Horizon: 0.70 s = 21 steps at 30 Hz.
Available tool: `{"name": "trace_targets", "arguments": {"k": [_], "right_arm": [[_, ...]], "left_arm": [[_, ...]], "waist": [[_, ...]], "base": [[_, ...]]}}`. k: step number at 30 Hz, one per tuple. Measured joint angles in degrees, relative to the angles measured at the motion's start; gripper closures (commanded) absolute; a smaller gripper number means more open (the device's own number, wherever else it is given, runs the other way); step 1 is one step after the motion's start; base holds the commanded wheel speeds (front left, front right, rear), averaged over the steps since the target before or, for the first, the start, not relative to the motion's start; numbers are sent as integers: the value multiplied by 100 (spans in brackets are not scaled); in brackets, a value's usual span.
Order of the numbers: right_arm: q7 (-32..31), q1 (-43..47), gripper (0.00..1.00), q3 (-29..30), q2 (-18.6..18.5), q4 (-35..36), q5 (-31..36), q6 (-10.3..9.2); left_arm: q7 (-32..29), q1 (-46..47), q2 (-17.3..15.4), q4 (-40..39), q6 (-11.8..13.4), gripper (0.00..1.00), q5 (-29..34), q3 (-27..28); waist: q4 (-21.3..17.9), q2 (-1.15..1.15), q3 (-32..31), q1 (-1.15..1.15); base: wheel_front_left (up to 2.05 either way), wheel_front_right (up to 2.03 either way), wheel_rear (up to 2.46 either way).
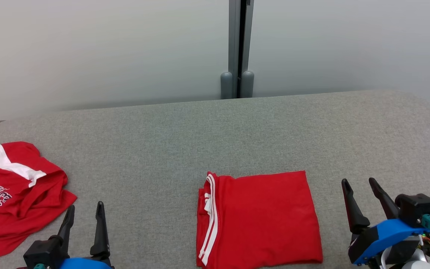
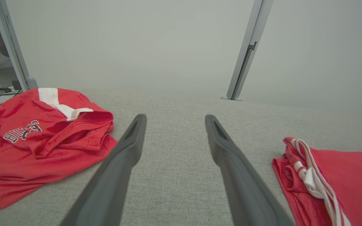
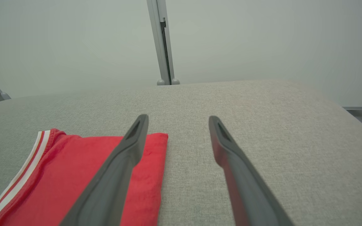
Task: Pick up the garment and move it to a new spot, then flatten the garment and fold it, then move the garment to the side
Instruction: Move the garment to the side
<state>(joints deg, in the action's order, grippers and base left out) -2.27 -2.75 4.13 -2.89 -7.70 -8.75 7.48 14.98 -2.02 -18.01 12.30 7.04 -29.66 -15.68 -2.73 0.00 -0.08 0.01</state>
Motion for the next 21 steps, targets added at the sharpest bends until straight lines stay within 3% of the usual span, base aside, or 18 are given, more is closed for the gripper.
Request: {"name": "trace_targets", "arguments": {"k": [9, 21], "right_arm": [[-370, -110, 0, -86, 1, -51, -63, 0], [-2653, -893, 0, -148, 7, -860, 48, 0]], "left_arm": [[0, 2, -1, -2, 2, 0, 8, -37], [-63, 249, -90, -21, -77, 0, 86, -170]], "waist": [[68, 0, 31, 0], [308, 0, 225, 0]], "base": [[0, 0, 0], [0, 0, 0]]}}
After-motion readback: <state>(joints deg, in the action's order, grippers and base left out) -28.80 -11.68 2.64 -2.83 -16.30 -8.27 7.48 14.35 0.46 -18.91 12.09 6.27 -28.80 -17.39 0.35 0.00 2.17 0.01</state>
